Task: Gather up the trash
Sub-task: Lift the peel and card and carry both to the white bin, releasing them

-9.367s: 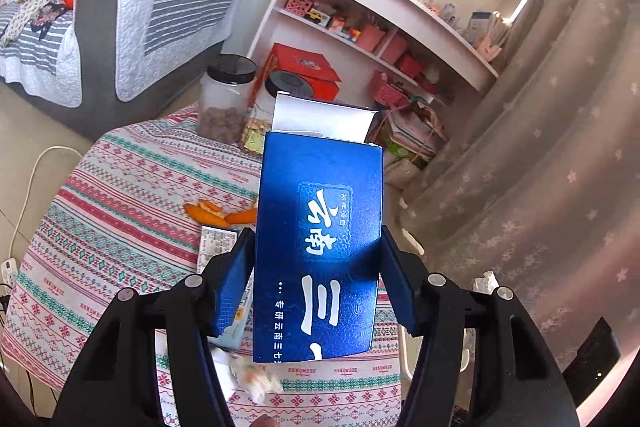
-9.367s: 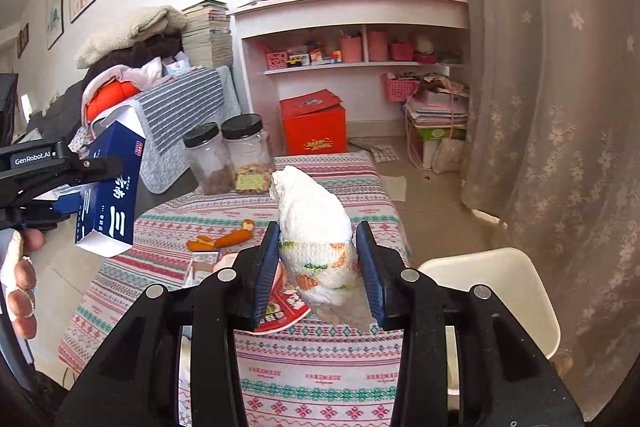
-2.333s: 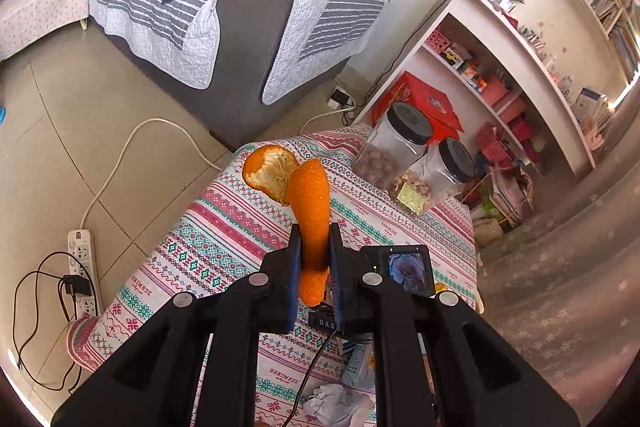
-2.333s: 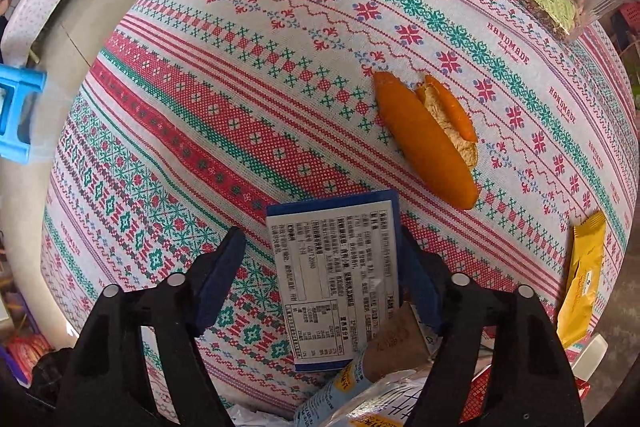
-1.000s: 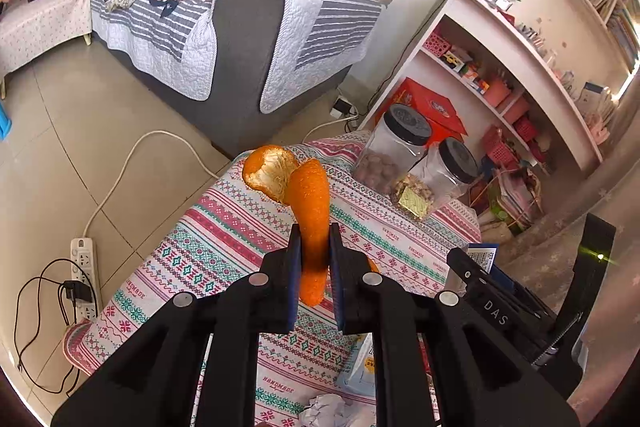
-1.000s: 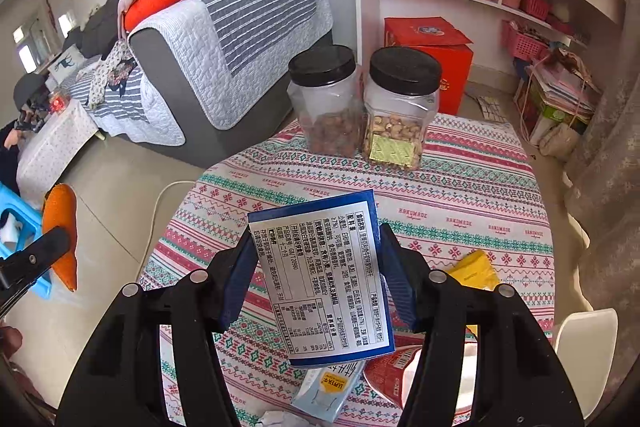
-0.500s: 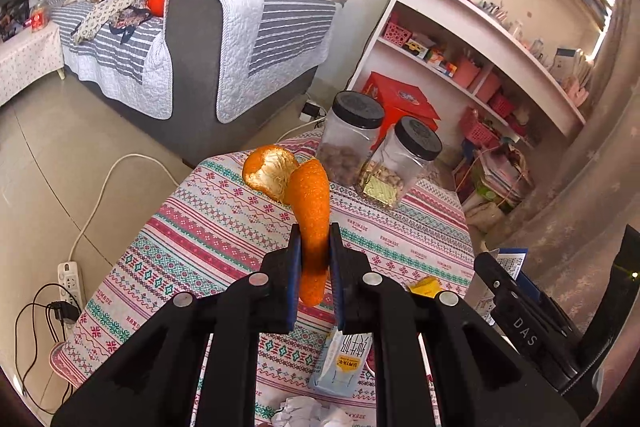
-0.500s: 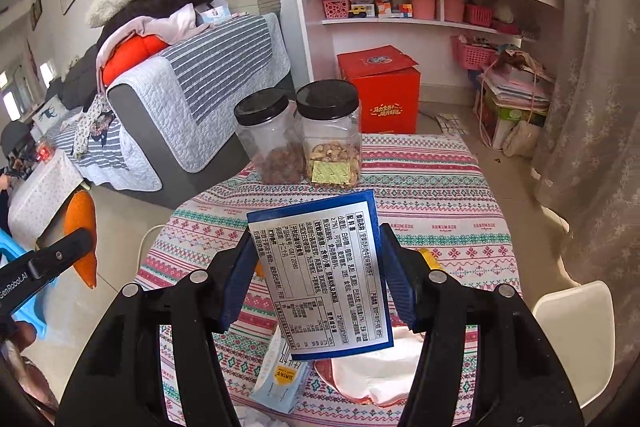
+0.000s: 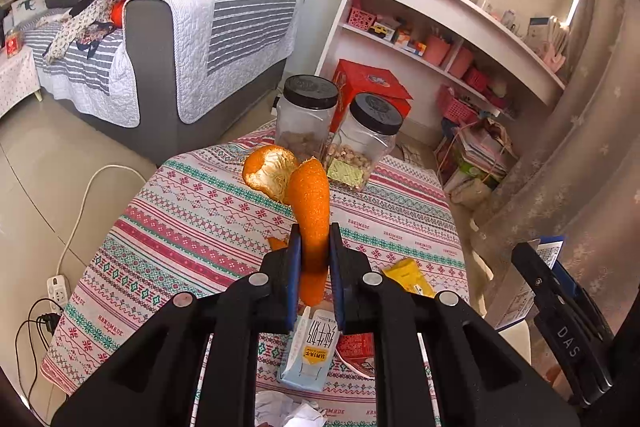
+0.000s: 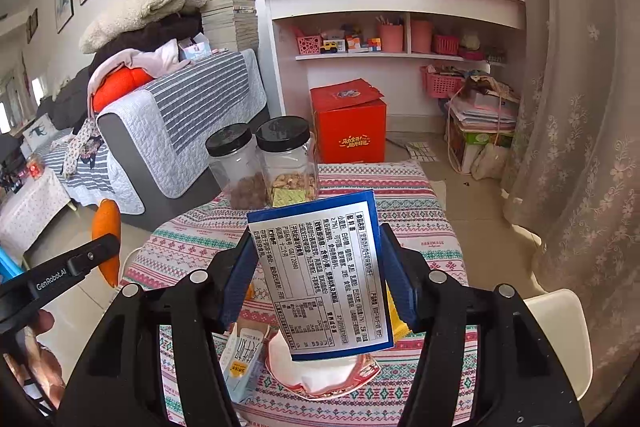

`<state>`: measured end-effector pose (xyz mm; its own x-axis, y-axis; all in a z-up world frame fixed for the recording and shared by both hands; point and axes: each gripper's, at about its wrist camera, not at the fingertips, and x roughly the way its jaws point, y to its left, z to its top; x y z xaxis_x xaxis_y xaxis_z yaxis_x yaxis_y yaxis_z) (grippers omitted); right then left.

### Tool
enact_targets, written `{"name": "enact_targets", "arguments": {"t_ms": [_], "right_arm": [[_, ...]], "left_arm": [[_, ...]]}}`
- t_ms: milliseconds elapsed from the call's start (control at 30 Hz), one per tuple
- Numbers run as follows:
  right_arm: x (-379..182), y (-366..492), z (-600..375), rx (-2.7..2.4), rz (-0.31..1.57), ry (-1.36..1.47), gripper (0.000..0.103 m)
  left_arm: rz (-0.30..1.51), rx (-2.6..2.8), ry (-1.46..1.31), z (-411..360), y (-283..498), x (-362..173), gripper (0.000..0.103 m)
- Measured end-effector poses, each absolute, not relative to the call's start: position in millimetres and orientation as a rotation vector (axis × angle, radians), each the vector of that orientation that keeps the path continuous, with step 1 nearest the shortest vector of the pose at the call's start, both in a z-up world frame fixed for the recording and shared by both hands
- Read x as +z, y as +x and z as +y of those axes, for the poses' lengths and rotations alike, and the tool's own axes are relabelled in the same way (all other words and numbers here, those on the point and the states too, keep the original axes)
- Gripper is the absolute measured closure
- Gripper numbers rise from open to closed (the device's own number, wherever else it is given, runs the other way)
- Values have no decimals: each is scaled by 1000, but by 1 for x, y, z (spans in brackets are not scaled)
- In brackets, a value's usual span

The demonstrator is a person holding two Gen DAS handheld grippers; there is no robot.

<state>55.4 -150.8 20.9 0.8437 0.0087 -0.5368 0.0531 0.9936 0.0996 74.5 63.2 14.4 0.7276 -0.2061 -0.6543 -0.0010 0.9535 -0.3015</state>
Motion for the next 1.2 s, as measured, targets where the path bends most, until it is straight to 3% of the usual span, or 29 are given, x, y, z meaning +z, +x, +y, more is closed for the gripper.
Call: {"name": "enact_targets", "arguments": {"t_ms": [1200], "right_arm": [[11, 18, -253, -195, 532, 236, 46]], "left_arm": [[776, -193, -222, 5, 77, 3, 90]]}}
